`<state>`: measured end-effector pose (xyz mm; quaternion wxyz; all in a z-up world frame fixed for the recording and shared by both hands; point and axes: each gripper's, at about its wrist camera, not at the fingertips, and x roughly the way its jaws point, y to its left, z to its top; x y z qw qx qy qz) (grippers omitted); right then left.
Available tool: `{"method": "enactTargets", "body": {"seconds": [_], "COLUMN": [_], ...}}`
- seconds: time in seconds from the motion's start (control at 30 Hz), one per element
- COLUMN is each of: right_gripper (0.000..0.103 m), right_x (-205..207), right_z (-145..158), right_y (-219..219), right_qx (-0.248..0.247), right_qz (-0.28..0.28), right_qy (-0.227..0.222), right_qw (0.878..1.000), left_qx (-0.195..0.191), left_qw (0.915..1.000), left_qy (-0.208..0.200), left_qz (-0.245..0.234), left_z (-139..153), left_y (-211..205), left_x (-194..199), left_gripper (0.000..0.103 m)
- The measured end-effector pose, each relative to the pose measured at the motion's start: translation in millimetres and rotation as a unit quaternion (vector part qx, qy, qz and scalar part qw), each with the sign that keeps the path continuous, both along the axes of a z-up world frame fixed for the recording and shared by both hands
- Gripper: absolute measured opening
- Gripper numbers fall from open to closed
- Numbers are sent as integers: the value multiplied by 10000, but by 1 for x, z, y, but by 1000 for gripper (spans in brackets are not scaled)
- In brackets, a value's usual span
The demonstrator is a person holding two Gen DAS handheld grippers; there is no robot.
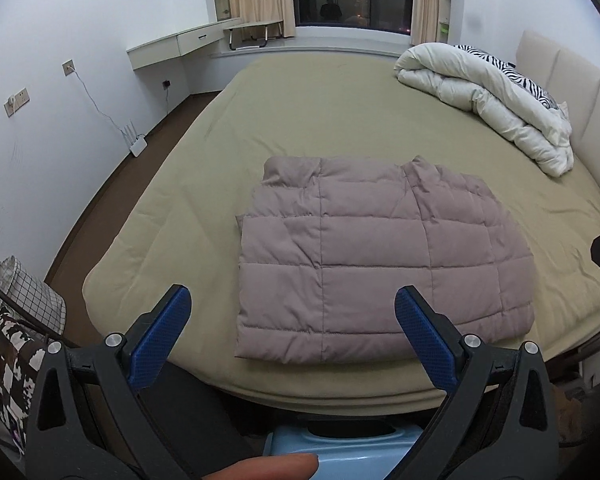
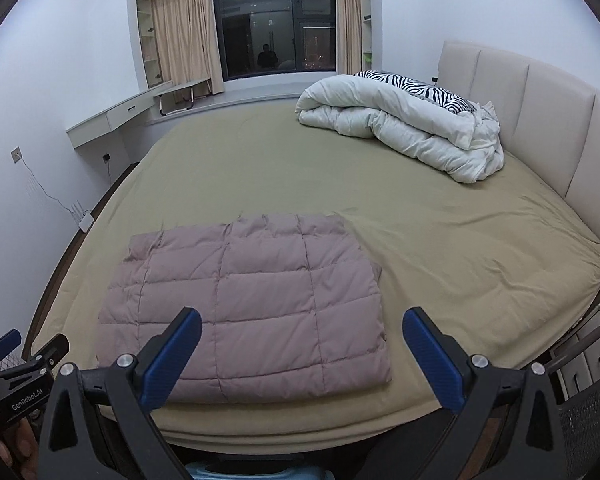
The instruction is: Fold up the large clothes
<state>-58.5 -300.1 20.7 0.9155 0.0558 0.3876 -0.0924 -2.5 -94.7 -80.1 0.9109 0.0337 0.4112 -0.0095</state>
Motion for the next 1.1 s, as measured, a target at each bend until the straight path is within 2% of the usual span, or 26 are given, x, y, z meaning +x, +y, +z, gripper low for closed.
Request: {"method": "enactTargets", "body": {"seconds": [0.1,0.63,1.1], "right_gripper": [103,103,103], "right_x": [3,9,10], "right_z": [-6,-23,-23], "right_y": [4,7,10], "right_qx": [-72,-7,-20], "right_qz": [55,192,235], "right_qy": [88,440,462], "right_qw": [9999,9988,9987], "left_qx": [64,77,89], "left_qw": [9999,9998,9998], "left_qy": [-96,-36,-44], "left_qz": [-55,-172,-189], "left_z": [-1,2,2], "left_y": [1,4,5], "left_x": [10,11,12], "left_gripper": [103,103,103]}}
